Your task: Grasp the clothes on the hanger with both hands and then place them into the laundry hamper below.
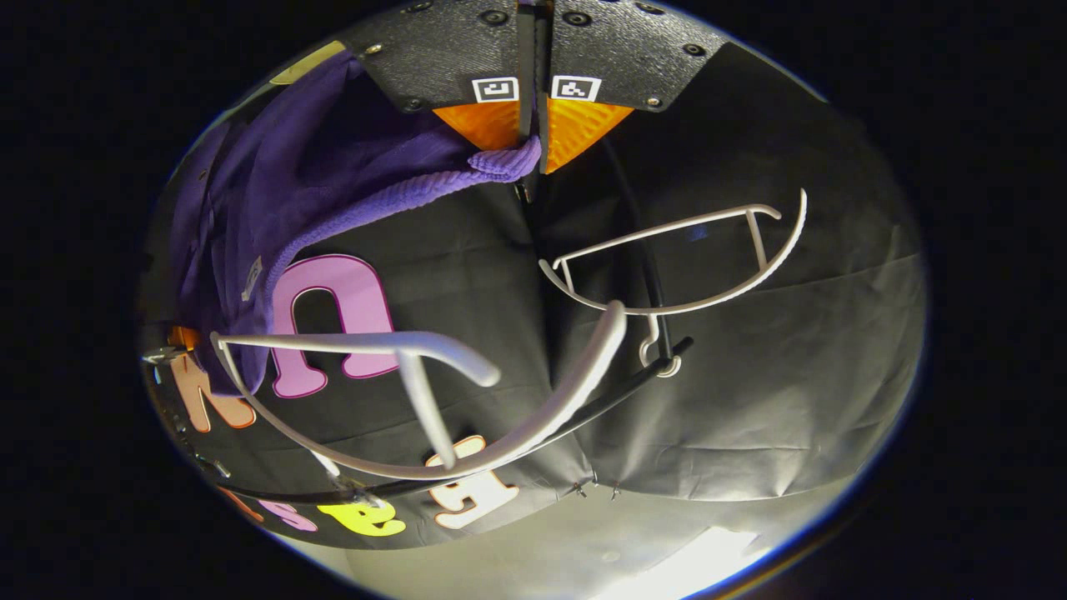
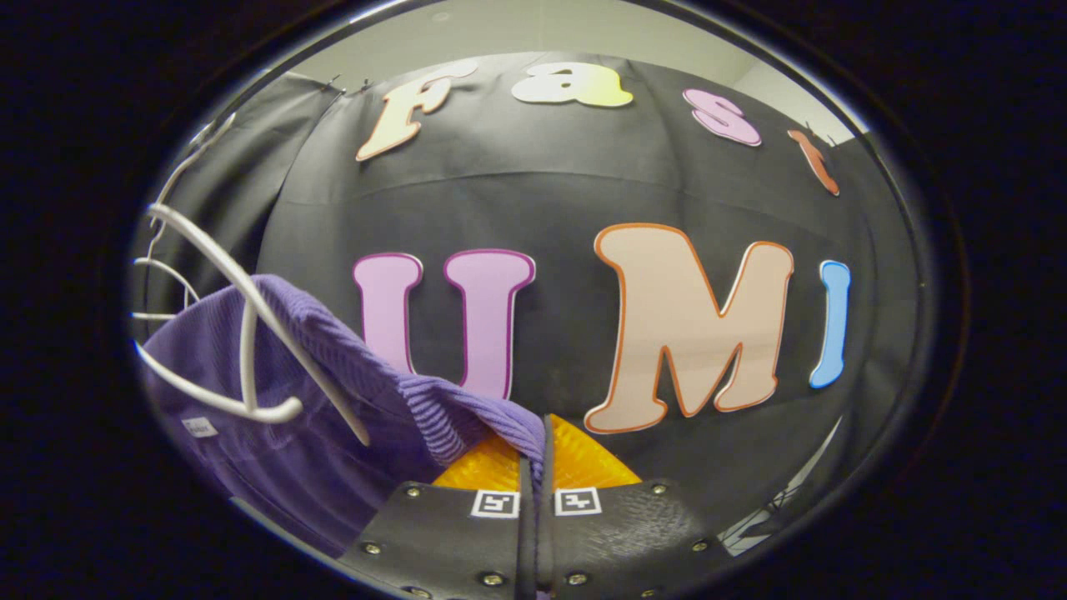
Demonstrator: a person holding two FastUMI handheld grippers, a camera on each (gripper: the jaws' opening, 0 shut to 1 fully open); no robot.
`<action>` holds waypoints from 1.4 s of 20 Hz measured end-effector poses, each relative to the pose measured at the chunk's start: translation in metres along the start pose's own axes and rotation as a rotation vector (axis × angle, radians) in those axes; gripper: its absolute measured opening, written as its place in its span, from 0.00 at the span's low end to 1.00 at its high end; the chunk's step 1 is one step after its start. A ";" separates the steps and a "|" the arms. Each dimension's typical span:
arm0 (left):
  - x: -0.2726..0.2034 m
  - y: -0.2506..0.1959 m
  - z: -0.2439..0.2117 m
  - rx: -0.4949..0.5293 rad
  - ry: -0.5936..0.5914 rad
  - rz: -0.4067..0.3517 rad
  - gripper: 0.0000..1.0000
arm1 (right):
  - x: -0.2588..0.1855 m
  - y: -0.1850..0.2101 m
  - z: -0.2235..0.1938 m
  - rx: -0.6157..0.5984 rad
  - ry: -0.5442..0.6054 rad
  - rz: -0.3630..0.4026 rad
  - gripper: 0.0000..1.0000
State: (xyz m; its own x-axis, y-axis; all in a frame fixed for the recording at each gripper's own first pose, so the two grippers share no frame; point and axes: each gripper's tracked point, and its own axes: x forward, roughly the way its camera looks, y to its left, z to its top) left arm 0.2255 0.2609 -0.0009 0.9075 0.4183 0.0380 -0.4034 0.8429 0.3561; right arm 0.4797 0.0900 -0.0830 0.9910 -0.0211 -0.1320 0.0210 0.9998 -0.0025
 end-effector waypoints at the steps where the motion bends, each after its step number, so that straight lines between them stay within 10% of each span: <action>1: -0.002 -0.005 -0.001 0.008 0.002 -0.009 0.00 | -0.003 -0.001 -0.004 -0.020 0.006 0.000 0.01; 14: -0.039 -0.105 -0.019 0.037 0.037 -0.233 0.00 | -0.059 0.003 -0.083 -0.088 0.153 0.037 0.01; 28: -0.044 -0.237 -0.101 -0.062 0.271 -0.496 0.00 | -0.131 0.091 -0.214 -0.137 0.411 0.334 0.01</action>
State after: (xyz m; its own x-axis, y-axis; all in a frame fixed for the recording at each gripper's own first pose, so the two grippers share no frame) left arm 0.2688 0.0771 -0.1809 0.9310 0.0321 -0.3637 0.0499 0.9756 0.2139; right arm 0.3232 0.1840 -0.2781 0.8071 0.2719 -0.5241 -0.3305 0.9436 -0.0193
